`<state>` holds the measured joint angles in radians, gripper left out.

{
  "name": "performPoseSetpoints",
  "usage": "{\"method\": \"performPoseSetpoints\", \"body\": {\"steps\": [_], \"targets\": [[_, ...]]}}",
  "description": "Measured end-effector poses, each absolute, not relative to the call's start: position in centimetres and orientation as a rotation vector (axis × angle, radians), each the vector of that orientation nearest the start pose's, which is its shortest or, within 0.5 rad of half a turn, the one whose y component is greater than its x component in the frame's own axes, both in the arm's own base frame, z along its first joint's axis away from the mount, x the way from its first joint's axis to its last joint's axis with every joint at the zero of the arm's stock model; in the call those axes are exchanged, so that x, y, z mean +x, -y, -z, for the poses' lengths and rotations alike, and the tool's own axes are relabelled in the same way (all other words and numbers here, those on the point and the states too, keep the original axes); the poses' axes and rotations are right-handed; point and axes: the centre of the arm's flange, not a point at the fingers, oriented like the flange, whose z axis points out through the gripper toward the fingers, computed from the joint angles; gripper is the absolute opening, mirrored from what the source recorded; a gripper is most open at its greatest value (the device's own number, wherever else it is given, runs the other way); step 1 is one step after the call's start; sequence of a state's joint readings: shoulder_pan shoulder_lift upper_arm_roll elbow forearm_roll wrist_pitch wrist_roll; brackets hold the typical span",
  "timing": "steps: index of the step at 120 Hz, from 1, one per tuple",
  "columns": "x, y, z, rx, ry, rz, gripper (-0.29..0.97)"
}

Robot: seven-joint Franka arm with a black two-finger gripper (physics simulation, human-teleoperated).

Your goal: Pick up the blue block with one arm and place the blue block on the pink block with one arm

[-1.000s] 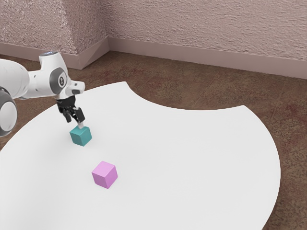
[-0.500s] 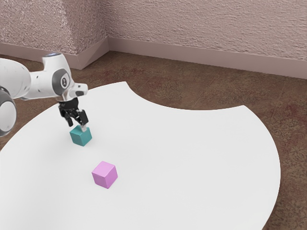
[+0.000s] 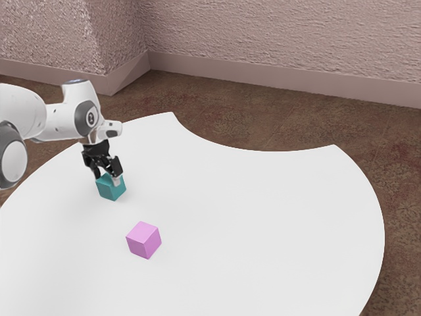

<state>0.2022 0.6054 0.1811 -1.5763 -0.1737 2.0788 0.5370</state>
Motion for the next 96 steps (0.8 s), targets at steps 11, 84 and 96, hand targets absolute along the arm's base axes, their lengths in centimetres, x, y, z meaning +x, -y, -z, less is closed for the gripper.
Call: {"method": "performPoseSetpoints", "body": {"steps": [11,84,96], "targets": [[65.1,-23.4,-28.3,-3.214,-0.146,-0.102,0.66],[65.3,-23.1,-26.8,-3.252,-0.144,-0.264,0.66],[65.3,-23.0,-26.7,-3.257,-0.142,-0.282,0.66]]}}
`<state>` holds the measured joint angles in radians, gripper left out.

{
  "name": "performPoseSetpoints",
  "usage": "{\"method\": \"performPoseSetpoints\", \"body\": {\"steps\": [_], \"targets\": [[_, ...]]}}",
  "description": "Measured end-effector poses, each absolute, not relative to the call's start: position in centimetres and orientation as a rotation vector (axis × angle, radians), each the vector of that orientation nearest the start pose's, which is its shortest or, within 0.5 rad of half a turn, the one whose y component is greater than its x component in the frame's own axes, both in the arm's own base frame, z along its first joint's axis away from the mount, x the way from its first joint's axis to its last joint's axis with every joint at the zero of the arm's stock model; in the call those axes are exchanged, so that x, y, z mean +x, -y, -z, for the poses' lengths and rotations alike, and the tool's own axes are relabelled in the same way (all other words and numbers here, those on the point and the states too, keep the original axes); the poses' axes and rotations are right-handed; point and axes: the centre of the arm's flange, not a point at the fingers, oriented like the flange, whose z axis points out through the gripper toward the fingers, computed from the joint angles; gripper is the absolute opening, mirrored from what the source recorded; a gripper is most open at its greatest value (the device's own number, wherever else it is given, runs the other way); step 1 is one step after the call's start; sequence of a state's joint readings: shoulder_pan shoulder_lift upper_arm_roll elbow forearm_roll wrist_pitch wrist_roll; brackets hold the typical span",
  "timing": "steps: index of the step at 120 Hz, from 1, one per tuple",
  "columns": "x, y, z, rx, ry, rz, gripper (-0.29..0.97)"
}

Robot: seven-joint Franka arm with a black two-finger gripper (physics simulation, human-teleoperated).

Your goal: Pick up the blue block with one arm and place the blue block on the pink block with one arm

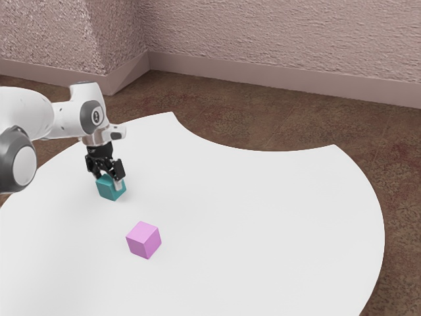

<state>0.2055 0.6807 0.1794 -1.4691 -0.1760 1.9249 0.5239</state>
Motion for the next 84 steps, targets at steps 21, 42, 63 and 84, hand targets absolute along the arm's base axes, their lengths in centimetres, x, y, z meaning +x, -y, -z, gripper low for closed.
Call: {"method": "performPoseSetpoints", "body": {"steps": [21,42,63,84], "targets": [[65.3,-23.1,-26.4,-3.265,-0.135,-0.309,0.66],[65.8,-23.0,-26.4,-3.264,-0.139,-0.315,0.66],[65.9,-23.8,-26.4,-3.266,-0.123,-0.315,0.66],[66.3,-24.0,-26.6,-3.264,-0.121,-0.302,0.66]]}}
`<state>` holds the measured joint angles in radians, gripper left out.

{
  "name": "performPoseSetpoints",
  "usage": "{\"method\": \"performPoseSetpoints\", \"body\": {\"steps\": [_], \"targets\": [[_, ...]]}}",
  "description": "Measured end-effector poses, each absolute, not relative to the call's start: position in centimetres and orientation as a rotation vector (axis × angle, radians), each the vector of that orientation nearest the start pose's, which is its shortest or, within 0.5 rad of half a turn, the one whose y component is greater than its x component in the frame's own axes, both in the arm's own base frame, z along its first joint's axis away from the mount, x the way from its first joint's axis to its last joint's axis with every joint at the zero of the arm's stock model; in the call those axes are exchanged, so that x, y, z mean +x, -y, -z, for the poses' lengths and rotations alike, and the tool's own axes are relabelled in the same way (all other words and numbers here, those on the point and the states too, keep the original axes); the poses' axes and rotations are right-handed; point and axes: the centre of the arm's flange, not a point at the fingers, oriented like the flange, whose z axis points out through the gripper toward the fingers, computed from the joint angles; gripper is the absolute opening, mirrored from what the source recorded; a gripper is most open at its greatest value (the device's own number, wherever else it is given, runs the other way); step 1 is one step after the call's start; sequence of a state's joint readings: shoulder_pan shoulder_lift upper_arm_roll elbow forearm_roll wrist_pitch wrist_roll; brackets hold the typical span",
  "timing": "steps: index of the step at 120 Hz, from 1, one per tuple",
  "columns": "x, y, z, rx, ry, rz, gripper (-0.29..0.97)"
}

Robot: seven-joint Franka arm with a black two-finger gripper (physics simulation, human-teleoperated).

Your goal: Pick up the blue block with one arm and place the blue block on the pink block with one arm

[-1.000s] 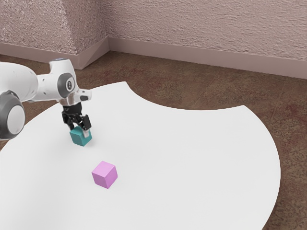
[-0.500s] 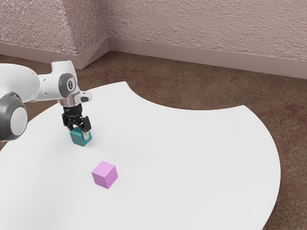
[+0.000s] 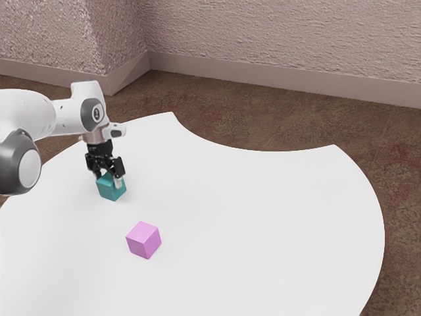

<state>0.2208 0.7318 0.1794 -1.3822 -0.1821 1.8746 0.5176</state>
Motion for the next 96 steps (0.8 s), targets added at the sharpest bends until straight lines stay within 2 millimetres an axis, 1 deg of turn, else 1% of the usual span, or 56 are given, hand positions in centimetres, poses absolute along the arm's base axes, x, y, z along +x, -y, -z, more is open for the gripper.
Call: {"method": "performPoseSetpoints", "body": {"steps": [32,96], "targets": [[67.21,-23.74,-26.89,-3.261,-0.135,-0.276,0.66],[67.29,-23.62,-26.35,-3.27,-0.138,-0.324,0.66]]}}
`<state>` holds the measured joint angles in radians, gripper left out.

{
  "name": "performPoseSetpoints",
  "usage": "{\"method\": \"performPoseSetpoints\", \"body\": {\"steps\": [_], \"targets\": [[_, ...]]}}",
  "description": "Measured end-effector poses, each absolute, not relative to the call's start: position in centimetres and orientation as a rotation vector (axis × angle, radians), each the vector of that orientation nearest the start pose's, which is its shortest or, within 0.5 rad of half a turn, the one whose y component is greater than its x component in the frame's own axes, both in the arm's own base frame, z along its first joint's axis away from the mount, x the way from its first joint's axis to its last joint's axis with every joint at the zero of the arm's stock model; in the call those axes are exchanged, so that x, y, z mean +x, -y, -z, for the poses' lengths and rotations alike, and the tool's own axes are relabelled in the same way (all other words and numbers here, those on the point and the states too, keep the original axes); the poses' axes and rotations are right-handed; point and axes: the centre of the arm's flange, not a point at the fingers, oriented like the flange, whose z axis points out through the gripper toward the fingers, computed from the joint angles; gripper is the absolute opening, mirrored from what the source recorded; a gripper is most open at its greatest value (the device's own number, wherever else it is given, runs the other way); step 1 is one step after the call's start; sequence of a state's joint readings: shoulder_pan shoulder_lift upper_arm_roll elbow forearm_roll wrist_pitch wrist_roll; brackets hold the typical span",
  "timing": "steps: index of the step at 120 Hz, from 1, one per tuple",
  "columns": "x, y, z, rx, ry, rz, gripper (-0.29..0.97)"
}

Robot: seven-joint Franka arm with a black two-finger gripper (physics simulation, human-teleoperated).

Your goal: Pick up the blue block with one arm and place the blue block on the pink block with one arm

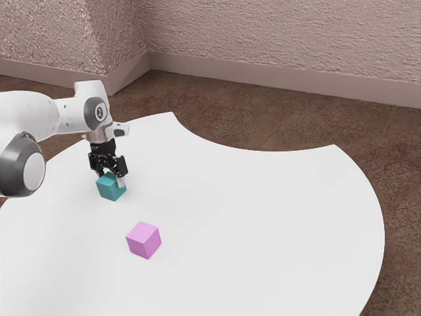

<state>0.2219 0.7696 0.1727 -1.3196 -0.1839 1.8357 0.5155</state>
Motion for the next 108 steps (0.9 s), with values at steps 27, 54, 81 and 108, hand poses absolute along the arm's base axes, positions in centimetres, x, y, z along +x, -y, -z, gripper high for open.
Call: {"method": "performPoseSetpoints", "body": {"steps": [27,54,81,108], "targets": [[67.24,-23.87,-26.26,-3.274,-0.133,-0.341,0.66],[67.05,-23.8,-26.02,-3.279,-0.131,-0.367,0.66],[66.98,-23.81,-25.88,-3.279,-0.131,-0.379,0.43],[66.88,-24.13,-26.16,-3.274,-0.123,-0.375,0.33]]}}
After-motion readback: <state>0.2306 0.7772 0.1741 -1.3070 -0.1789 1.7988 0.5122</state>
